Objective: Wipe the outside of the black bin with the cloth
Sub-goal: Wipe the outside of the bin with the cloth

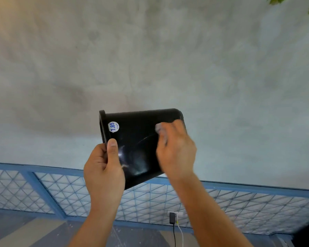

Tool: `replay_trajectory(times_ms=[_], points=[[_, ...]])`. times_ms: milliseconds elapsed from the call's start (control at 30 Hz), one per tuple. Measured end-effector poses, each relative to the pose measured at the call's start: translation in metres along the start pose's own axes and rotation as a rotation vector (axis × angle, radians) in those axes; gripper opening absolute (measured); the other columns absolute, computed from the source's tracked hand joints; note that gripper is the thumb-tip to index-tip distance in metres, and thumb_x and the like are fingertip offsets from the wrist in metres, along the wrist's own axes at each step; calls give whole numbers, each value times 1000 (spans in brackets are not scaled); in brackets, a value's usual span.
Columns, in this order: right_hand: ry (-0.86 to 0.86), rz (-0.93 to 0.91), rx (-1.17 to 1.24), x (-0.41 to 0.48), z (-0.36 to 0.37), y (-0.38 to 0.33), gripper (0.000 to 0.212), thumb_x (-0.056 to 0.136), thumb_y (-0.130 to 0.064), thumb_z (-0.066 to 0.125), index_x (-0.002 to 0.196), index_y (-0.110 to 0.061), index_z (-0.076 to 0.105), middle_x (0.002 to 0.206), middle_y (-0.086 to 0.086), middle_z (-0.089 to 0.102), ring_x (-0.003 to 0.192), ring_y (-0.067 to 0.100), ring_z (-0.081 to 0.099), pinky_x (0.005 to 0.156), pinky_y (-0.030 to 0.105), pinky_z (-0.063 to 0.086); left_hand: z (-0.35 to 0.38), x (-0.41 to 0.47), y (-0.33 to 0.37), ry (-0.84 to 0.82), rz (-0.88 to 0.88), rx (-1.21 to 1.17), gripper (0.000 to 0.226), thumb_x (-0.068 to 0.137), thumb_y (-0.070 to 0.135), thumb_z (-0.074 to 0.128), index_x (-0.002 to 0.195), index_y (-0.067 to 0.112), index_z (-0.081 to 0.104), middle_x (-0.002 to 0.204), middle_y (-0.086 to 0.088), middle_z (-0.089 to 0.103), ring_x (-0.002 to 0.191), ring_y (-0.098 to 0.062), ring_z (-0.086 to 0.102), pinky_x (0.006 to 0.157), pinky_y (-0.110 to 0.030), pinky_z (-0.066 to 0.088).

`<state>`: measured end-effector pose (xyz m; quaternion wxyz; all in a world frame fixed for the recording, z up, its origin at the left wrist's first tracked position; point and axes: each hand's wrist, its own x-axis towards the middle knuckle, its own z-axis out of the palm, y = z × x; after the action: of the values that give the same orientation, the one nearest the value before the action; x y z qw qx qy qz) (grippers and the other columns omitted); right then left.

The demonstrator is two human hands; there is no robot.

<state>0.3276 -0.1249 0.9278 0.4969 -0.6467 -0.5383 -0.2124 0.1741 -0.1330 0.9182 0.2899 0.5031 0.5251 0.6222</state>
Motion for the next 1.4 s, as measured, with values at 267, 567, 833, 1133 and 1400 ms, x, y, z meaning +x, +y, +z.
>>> replay_trajectory(times_ms=[267,567,833,1133,1400], points=[[-42,50,6,-14,9,3,14,98,-18,65,103,-27,75,94,-4,62,61,24,62,51,36,54,-22,23,-16,12,-31,-32,41,108,43,52,77,19,62,66,9,64,64,-7,58,60,-25,46],[-116,-169,133,-38,27,-91,15,100,-26,64,112,-23,72,99,-8,63,75,9,61,60,24,53,-48,62,-21,-13,5,-55,43,107,47,52,76,20,65,63,8,63,61,-12,56,62,-36,47],[-189,890,492,3,3,-11,32,104,-34,51,86,-11,62,67,1,58,62,22,52,58,39,48,-96,98,-48,-189,-11,-242,51,86,72,62,83,22,71,64,3,63,62,-30,52,59,-30,46],[-203,1163,836,-37,20,-37,36,95,-57,64,93,-24,78,95,4,79,102,27,73,97,48,55,-113,97,-52,-479,87,-260,12,101,33,66,92,34,74,75,9,75,70,-4,70,57,-11,53],[-110,1094,857,-66,16,-51,14,96,-31,71,108,-23,73,99,2,78,104,26,73,91,45,59,-123,135,-61,-910,46,24,79,57,99,61,126,59,57,123,21,73,116,-3,69,91,-26,59]])
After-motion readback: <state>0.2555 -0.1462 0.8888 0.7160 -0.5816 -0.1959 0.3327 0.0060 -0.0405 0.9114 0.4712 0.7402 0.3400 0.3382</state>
